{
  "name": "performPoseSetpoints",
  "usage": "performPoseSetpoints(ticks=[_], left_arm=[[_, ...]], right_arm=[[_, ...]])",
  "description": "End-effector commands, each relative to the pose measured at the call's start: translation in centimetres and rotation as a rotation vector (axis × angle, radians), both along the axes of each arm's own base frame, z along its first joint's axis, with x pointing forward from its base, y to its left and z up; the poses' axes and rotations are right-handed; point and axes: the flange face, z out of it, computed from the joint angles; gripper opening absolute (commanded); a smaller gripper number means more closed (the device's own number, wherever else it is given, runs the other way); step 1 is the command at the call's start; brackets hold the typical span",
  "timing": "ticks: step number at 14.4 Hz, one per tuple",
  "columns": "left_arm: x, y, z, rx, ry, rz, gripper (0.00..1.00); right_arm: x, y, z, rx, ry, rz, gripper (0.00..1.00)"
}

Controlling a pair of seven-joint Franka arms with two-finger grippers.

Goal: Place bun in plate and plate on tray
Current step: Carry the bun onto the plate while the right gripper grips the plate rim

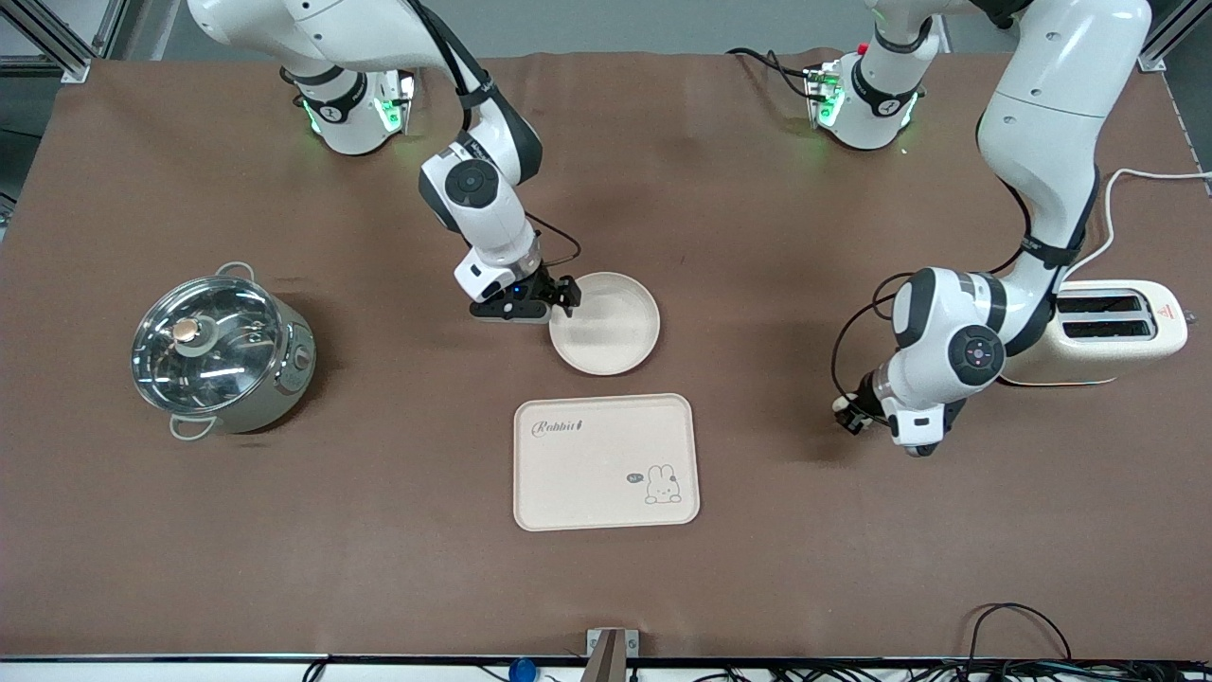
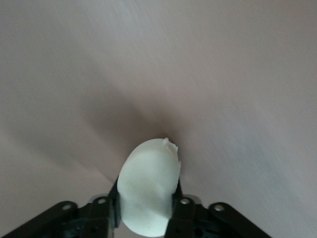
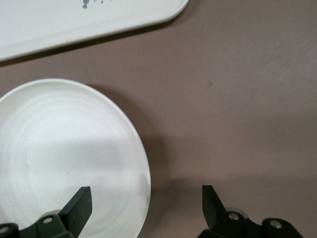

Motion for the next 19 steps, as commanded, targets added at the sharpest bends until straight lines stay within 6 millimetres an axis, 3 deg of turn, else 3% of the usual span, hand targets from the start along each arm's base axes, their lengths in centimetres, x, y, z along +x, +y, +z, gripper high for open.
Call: performPoseSetpoints(ticks=[1, 3, 6, 10, 12, 13, 16, 18, 19], left_arm=[[-1.4, -7.5, 3.0, -0.063, 0.022, 0.092, 0.37], [-3.1, -14.7, 4.9, -0.119, 0.038, 0.154, 0.37], [-6.7, -24.3, 5.6, -0.153, 0.056, 0.148, 0.39], [-10.5, -33.2, 3.7, -0.199, 0.07, 0.169, 0.42], [-11.9, -34.9, 3.0, -0.208, 0.065, 0.161, 0.51], [-12.2, -34.9, 2.5, -0.2, 0.072, 0.158, 0.59], [-12.4, -34.7, 2.2, -0.19, 0.077, 0.155, 1.0], [-11.8, -34.4, 3.6, -0.189, 0.066, 0.157, 1.0], [-11.0, -33.6, 6.1, -0.169, 0.059, 0.157, 1.0]], right_arm=[[-0.4, -0.1, -1.6, 0.004, -0.002, -0.024, 0.83], [-0.6, 0.0, -1.9, 0.002, 0.0, -0.021, 0.71], [-0.5, 0.0, -2.2, 0.0, 0.002, -0.022, 0.51], [-0.4, 0.0, -2.4, -0.001, 0.004, -0.025, 0.2], [-0.4, -0.1, -2.4, -0.002, 0.005, -0.025, 0.03], [-0.3, -0.1, -2.4, -0.002, 0.005, -0.026, 0.0], [-0.3, -0.1, -2.4, -0.001, 0.003, -0.025, 0.0], [-0.3, -0.1, -2.4, -0.001, 0.003, -0.025, 0.0], [-0.2, -0.3, -2.4, -0.002, 0.004, -0.028, 0.0]])
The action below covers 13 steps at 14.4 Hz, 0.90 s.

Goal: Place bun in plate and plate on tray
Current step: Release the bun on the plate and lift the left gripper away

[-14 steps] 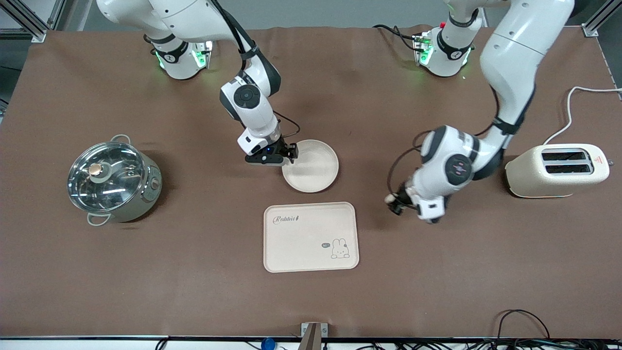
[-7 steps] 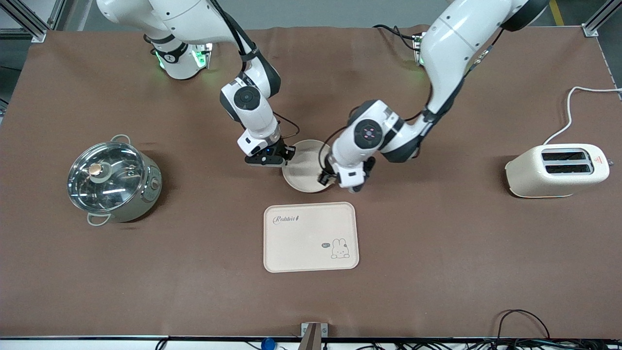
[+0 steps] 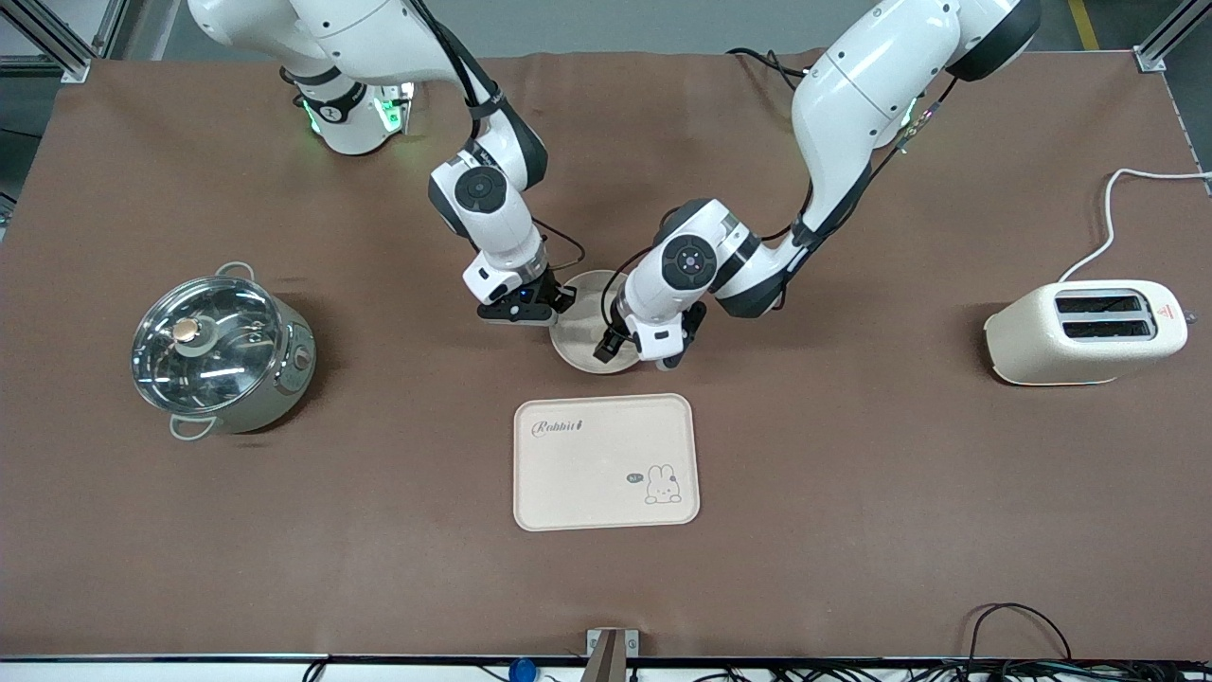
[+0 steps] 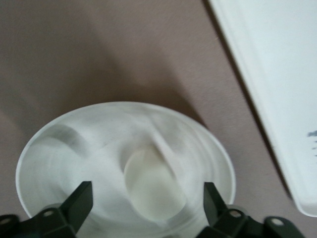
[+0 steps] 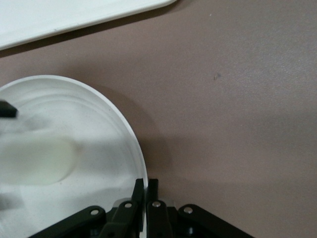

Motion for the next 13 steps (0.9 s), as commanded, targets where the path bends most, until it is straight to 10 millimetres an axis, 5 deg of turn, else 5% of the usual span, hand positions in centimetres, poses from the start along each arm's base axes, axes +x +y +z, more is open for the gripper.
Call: performPoseSetpoints(ticks=[1, 6, 11, 13], left_arm=[[2.1, 1.8, 6.4, 0.045, -0.02, -0.002, 1.0], [8.0, 9.7, 20.2, 0.196, -0.213, -0.097, 1.0], [10.6, 21.3, 29.2, 0.318, -0.314, -0.49, 1.0], [10.8, 25.0, 31.6, 0.34, -0.286, -0.612, 1.0]], right_arm=[[-0.1, -0.5, -0.5, -0.007, 0.012, -0.019, 0.0], [1.5, -0.3, 2.1, 0.032, -0.01, -0.088, 0.0], [7.5, 1.0, 7.7, 0.107, -0.045, -0.213, 0.0], [10.8, 1.4, 8.2, 0.16, -0.032, -0.287, 0.0]])
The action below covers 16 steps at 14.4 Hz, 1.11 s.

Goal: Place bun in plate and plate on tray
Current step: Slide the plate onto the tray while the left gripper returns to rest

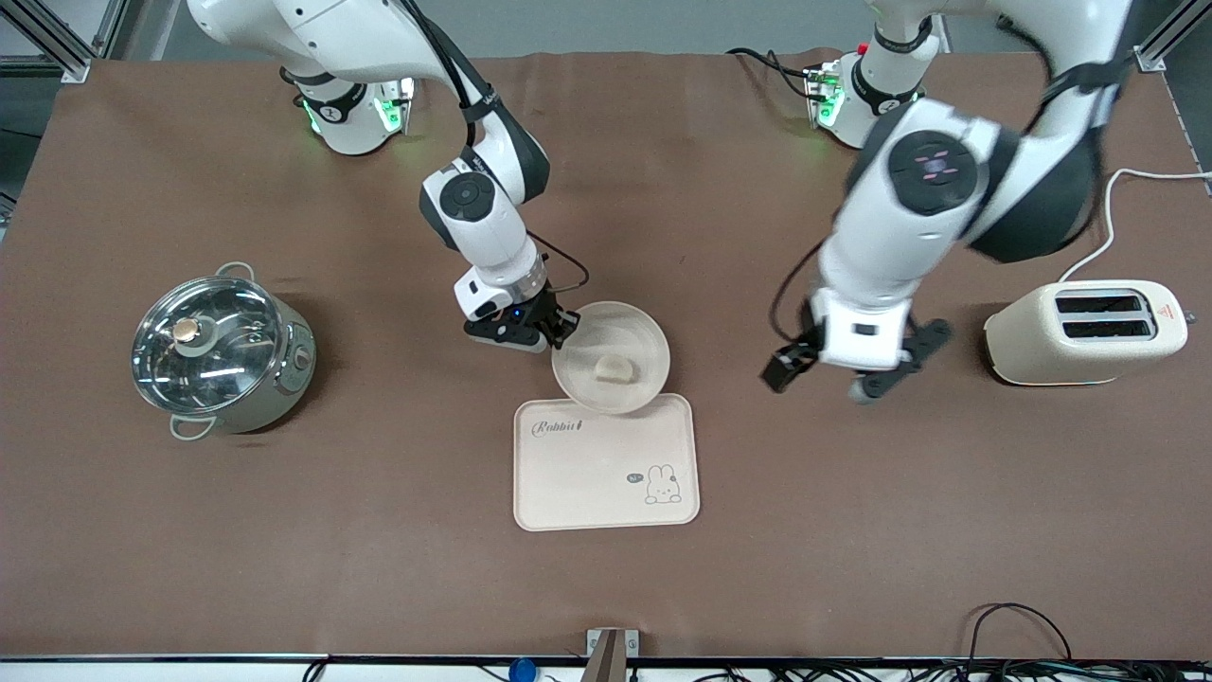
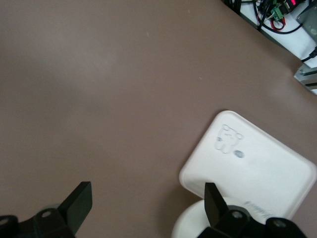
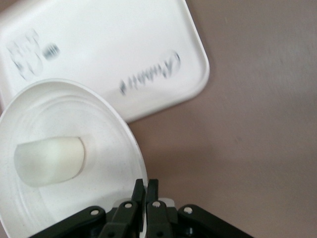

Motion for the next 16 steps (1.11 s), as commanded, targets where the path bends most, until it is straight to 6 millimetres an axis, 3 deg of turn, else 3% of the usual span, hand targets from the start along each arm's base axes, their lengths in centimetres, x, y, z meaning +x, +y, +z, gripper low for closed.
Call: performPoseSetpoints(ticks=[1, 4, 7, 8, 12, 16], left_arm=[[-0.3, 4.4, 4.0, 0.072, 0.033, -0.152, 1.0], [-0.3, 8.9, 7.9, 0.115, 0.115, -0.253, 1.0], [-1.8, 12.6, 12.0, 0.129, 0.099, -0.33, 1.0], [-2.3, 13.1, 12.6, 0.131, 0.102, -0.364, 1.0], [-4.7, 18.9, 14.4, 0.064, 0.102, -0.445, 1.0], [-8.1, 21.3, 14.8, 0.048, 0.113, -0.506, 1.0]], right_arm=[[4.5, 1.3, 0.6, 0.063, 0.012, -0.08, 0.0], [8.6, 2.0, -1.1, 0.074, -0.02, -0.092, 0.0], [12.0, -0.5, -2.5, 0.078, -0.027, -0.142, 0.0], [11.8, -0.6, -2.8, 0.074, -0.022, -0.142, 0.0], [12.5, -2.1, -4.3, 0.066, -0.009, -0.167, 0.0], [12.1, -1.9, -6.4, 0.053, 0.011, -0.166, 0.0]])
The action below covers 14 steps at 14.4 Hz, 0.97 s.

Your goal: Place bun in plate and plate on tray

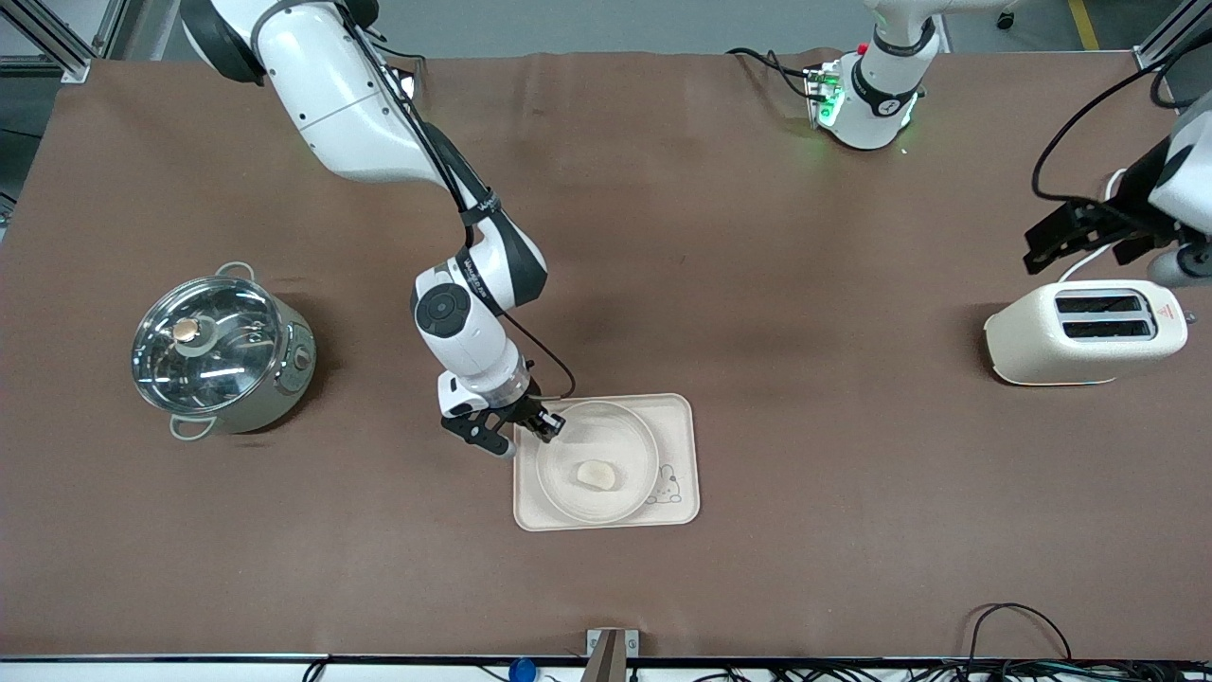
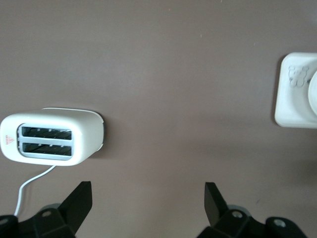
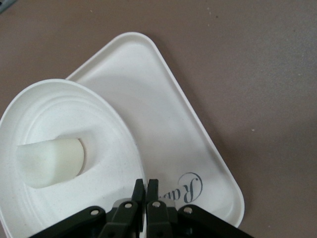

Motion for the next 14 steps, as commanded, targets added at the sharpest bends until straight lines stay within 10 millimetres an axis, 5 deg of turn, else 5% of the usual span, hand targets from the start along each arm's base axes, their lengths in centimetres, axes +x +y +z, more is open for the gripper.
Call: performPoseSetpoints(ticks=[1, 7, 8, 9, 11, 12, 14], left_arm=[[-2.9, 0.0, 0.2, -0.006, 0.007, -0.043, 1.0], [-3.4, -2.2, 0.2, 0.004, 0.025, -0.083, 1.0], [-3.5, -2.5, 0.3, 0.009, 0.023, -0.089, 1.0], [-3.5, -2.6, 0.3, 0.011, 0.024, -0.091, 1.0], [-3.5, -2.4, 0.3, 0.01, 0.026, -0.088, 1.0], [-3.4, -2.0, 0.2, 0.01, 0.031, -0.089, 1.0], [-3.3, -1.6, 0.1, 0.008, 0.034, -0.121, 1.0]], right_arm=[[0.0, 0.5, -1.0, 0.016, 0.012, -0.012, 0.0], [-0.6, 1.2, -1.6, 0.007, 0.019, 0.008, 0.03], [-0.6, 1.2, -1.6, 0.008, 0.018, 0.007, 0.2], [-0.5, 1.1, -1.6, 0.008, 0.018, 0.005, 0.55], [-0.5, 1.1, -1.6, 0.011, 0.018, -0.001, 0.87], [-0.5, 1.0, -1.5, 0.012, 0.017, -0.005, 1.0], [-0.1, 0.5, -1.1, 0.012, 0.015, -0.005, 1.0]])
